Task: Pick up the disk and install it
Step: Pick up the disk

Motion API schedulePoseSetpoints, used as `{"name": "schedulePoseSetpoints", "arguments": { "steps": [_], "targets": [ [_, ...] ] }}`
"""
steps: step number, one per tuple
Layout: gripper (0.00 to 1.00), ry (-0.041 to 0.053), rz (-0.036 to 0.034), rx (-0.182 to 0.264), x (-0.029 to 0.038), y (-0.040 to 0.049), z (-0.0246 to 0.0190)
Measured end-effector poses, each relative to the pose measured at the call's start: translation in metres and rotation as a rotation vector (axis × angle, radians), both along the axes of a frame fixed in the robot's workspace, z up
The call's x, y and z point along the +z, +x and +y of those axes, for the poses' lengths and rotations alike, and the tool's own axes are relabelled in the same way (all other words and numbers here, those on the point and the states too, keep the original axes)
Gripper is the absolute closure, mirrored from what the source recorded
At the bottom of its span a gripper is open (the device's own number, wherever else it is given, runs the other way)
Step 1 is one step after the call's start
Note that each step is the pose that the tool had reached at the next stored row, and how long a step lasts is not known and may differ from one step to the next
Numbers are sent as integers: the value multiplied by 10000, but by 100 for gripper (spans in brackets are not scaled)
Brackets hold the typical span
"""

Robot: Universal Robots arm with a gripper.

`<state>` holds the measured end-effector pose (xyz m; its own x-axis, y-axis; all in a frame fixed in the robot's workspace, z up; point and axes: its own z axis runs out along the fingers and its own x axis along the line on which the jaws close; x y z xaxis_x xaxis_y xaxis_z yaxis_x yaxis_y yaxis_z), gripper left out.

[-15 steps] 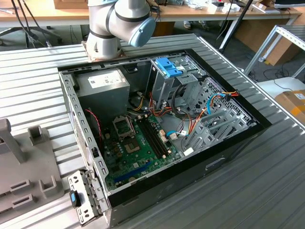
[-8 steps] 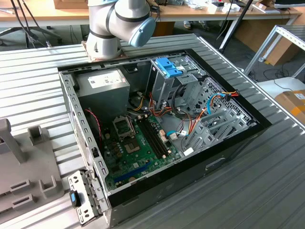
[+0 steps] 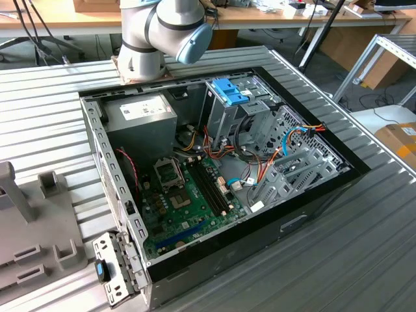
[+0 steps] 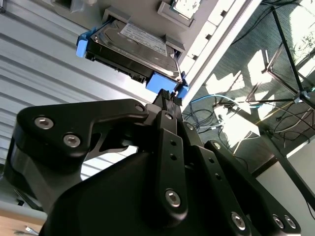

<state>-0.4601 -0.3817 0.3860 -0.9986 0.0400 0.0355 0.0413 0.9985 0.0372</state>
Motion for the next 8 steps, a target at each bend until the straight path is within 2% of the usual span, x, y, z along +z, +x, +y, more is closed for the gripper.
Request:
{"name": "schedulePoseSetpoints", "arguments": {
  "steps": [8],
  "targets": [
    [89, 0, 0, 9, 0, 0, 0]
  ]
}}
